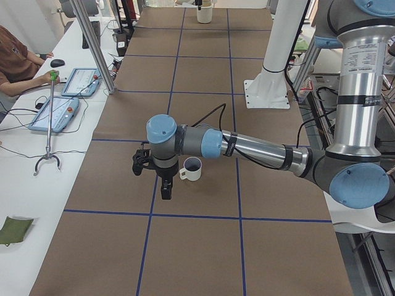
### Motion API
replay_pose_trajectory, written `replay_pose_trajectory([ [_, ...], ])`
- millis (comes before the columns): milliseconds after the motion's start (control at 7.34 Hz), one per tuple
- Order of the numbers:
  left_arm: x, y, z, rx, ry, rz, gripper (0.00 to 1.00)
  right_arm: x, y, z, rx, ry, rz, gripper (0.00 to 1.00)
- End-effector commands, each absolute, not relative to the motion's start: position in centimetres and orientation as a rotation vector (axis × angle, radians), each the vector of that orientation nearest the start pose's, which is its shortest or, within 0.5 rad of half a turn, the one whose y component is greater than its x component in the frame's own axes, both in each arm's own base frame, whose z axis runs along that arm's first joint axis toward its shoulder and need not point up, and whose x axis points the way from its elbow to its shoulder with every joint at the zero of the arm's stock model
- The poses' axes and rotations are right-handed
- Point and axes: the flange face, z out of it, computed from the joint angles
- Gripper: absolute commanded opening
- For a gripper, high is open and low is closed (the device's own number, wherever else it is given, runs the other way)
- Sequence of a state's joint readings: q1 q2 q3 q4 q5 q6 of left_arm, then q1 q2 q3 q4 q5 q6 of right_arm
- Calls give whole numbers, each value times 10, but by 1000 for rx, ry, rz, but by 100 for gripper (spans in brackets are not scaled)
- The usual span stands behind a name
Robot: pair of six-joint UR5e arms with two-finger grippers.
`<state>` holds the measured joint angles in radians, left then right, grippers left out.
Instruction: Left arm hands cup to right arm to dump lemon
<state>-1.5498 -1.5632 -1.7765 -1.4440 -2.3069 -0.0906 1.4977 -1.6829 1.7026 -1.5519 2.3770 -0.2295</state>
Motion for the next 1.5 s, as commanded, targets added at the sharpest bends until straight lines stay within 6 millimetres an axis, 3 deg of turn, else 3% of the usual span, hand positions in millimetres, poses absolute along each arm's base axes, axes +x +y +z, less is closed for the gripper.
replay_pose_trajectory([
  [0,-63,-478,594,1,737,-63,100,32,-444,644,84,-809,-304,100],
  [545,-59,-478,594,-2,772,-60,100,32,-453,612,109,-803,-227,100],
  [817,-60,-464,604,1,768,-55,100,32,-453,613,104,-801,-221,100],
  [1362,-59,-465,607,-9,775,-63,100,32,-455,606,119,-797,-227,100],
])
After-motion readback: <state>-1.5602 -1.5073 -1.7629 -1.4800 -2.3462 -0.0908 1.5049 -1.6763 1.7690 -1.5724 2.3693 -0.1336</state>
